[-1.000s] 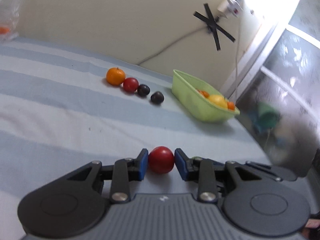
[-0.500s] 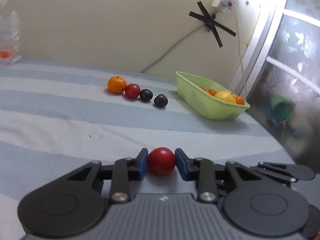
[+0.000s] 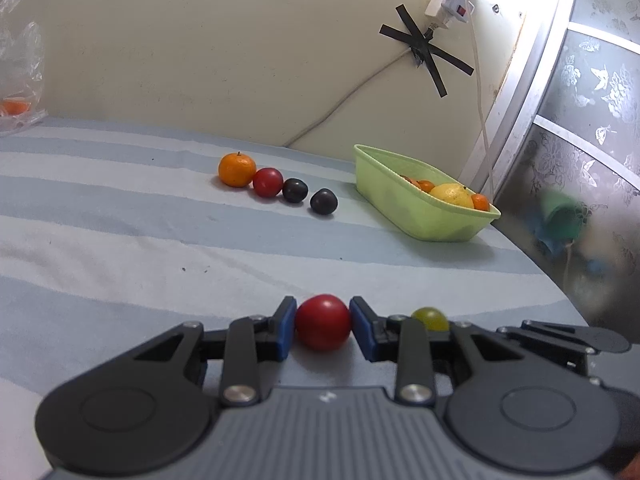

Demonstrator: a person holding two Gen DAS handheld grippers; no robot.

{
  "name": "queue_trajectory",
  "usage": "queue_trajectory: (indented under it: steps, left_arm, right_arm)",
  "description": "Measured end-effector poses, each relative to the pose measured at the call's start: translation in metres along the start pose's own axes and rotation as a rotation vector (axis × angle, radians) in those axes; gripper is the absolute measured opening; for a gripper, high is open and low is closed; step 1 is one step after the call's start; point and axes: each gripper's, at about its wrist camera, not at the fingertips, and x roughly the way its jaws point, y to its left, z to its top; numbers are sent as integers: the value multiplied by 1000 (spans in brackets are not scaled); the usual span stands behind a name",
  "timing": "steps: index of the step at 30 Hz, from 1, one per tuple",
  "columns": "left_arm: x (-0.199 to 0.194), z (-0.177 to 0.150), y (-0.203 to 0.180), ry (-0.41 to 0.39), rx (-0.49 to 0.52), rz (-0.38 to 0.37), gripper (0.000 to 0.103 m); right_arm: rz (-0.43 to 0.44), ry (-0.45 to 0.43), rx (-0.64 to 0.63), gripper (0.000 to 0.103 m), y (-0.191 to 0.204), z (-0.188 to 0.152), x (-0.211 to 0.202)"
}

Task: Organize fruits
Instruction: 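Carry both tomatoes into the green basket and open both grippers, then grasp a dark plum with the right gripper while the left gripper grasps a red tomato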

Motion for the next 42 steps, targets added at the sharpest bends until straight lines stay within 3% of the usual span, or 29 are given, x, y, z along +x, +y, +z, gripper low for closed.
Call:
queue_trajectory:
  steps: [2,5,9,12,15,19,22,26,31,35,37,39,42]
  left_arm:
    - [3,5,1,18,-9,-17,30]
    - [21,32,0,55,-56,-122,30]
    - [66,95,-27,20,4,-210,30]
    - [122,137,-49,53,20,-269,30]
    - [174,158,-68,103,26,-279,30]
    - [226,160,-79,194,3,-269,31]
    - [234,161,-87,173,42,-228,40]
    - [224,166,-78,162,4,-263,41]
    - [154,187,-33,19,-22,-259,41]
    - [95,182,20,-65,-39,-147,41]
    - [82,173,41,-50,-64,-100,41]
    - [76,161,58,-16,-118,-98,41]
    - [79,143,67,19,-166,-91,41]
  right_arm:
    - [21,-3,66,25,-11,2,-1]
    - [35,-19,89,25,-33,20,-3]
    - [-46,-117,82,25,-83,72,-2]
    - [-153,-111,32,25,-117,102,21]
    - [-187,-27,64,25,-152,118,56]
    - [-197,37,90,27,-175,121,87]
    - [-187,40,103,28,-179,120,95]
    - [-217,10,94,30,-176,115,91]
    - [-229,-58,69,30,-162,121,67]
    - [-116,-111,7,30,-128,128,39]
    - [-16,-93,-25,30,-106,130,37]
    - [71,-45,-59,30,-83,128,48]
    - [105,25,-135,30,-48,120,77]
